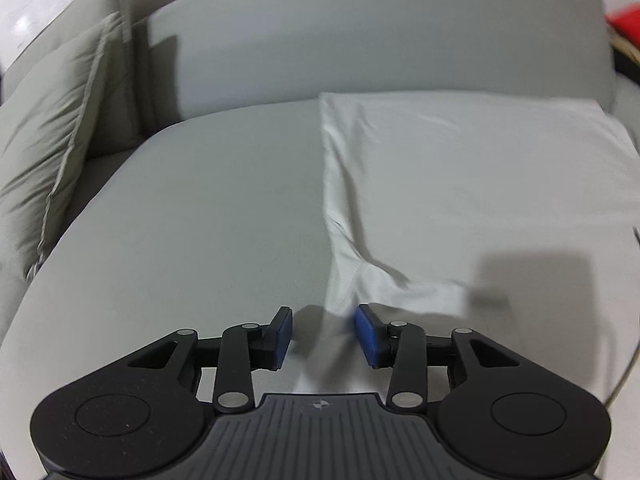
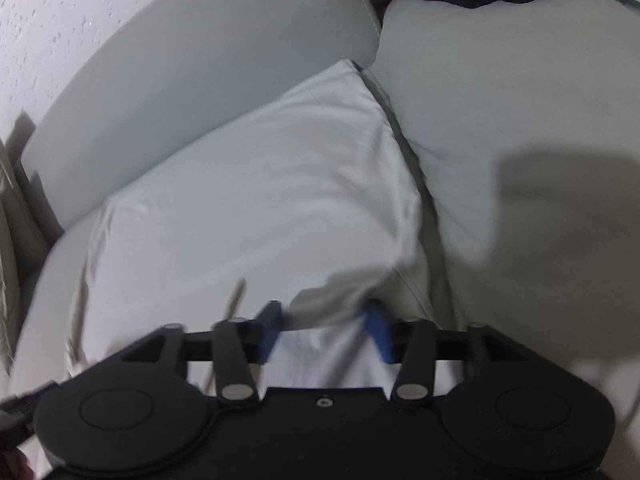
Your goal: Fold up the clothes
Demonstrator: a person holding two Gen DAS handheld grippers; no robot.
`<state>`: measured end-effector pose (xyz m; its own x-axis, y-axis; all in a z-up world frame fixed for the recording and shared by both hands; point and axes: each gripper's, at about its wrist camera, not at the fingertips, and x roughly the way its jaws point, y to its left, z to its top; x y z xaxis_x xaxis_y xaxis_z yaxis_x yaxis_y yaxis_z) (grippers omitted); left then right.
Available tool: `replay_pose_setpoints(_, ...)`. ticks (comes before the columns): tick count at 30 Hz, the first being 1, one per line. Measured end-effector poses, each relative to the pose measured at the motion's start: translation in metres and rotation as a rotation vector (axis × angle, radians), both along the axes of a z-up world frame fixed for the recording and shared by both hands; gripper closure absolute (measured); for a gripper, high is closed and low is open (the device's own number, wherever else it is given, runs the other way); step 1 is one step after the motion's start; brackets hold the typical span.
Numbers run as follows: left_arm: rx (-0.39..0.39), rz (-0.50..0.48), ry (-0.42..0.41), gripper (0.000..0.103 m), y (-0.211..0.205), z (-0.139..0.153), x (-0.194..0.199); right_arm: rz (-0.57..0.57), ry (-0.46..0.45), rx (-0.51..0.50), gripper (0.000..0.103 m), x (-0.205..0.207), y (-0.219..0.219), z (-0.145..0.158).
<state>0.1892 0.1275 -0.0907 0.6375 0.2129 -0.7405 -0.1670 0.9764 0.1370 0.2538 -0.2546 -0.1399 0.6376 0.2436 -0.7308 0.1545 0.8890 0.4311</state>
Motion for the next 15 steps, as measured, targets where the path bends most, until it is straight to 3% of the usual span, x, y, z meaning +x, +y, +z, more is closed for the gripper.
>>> replay_pose_setpoints(2, -0.056, 0.011, -0.048, 0.066, 0.008, 0.015, -0.014, -0.015, -0.023, 0.093, 0.062, -0.011, -0.012, 0.007)
replay_pose_setpoints(5, -0.078, -0.013, -0.080, 0.065, 0.008, 0.027, -0.036, -0.050, -0.058, 0.056, 0.066, -0.044, -0.026, 0.021)
replay_pose_setpoints(8, -0.089, -0.048, -0.026, 0.065, 0.004, 0.019, -0.047, -0.031, -0.011, -0.032, 0.075, -0.064, -0.025, 0.017)
replay_pose_setpoints(11, -0.038, -0.071, 0.053, 0.064, -0.010, 0.003, -0.055, -0.009, 0.039, -0.122, 0.078, -0.083, -0.023, 0.013)
replay_pose_setpoints(15, -0.042, -0.043, 0.047, 0.061, -0.007, 0.005, -0.082, 0.022, 0.096, -0.231, 0.077, -0.111, -0.021, 0.009)
